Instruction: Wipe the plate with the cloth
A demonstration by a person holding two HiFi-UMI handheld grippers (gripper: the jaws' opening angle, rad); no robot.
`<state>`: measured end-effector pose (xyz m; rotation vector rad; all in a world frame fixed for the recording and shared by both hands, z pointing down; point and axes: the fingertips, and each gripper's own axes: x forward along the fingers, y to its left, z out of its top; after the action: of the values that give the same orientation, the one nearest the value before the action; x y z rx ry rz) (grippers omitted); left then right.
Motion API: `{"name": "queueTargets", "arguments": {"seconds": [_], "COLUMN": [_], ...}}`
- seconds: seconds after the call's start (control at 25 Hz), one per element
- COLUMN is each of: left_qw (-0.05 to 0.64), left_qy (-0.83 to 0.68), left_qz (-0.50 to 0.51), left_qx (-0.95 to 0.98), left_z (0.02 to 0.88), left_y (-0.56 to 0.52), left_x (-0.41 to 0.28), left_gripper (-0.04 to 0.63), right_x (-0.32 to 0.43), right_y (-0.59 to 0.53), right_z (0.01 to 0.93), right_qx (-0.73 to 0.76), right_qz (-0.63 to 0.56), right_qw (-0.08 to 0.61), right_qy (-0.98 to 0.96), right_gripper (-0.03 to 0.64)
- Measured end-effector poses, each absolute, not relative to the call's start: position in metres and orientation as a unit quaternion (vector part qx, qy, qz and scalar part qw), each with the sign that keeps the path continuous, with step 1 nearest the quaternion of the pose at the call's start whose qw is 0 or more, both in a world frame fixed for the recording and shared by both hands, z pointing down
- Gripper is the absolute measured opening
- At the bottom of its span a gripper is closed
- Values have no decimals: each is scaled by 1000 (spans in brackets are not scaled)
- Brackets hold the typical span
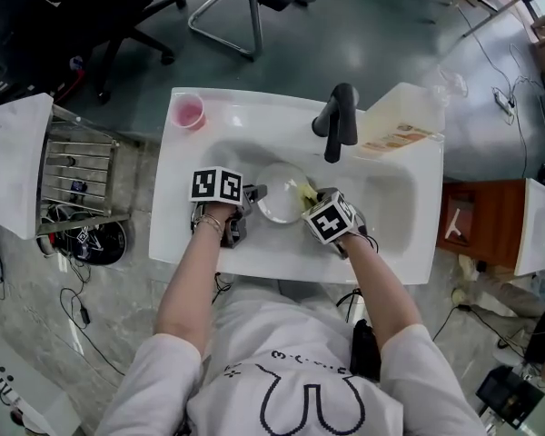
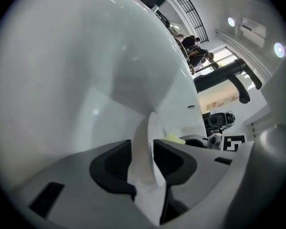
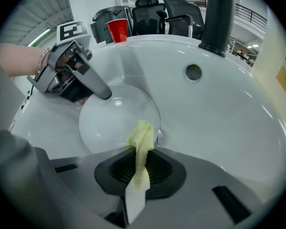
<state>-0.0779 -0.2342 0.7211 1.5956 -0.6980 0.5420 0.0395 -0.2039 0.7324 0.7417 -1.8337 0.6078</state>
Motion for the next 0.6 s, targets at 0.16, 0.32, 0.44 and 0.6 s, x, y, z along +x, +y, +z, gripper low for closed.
{"name": "queueTargets", "arguments": {"seconds": [0.16,0.32,0.44,0.6], "left_qw": [623,631,621,611], "left_qy": [-292,-295,-300,-307], "left_qz": [204,188,192,181], "left_qx": [697,693,698,707], "left_z": [711,703,694,677], "left_y": [-236,-237,-236,-237], "left_x": [-70,-69,-73,-83], "left_gripper": [32,20,18,18], "right_x": [40,39,40,39], "right_y": [-204,-204,-203,-207], "right_z": [732,729,722,696], "right_qx": [309,310,313,327], "right_qz": [247,247,253,246], "right_qw": [512,513,509,485], "right_qy": [-762,-761,-761,-773], "right_gripper": [48,48,48,48]}}
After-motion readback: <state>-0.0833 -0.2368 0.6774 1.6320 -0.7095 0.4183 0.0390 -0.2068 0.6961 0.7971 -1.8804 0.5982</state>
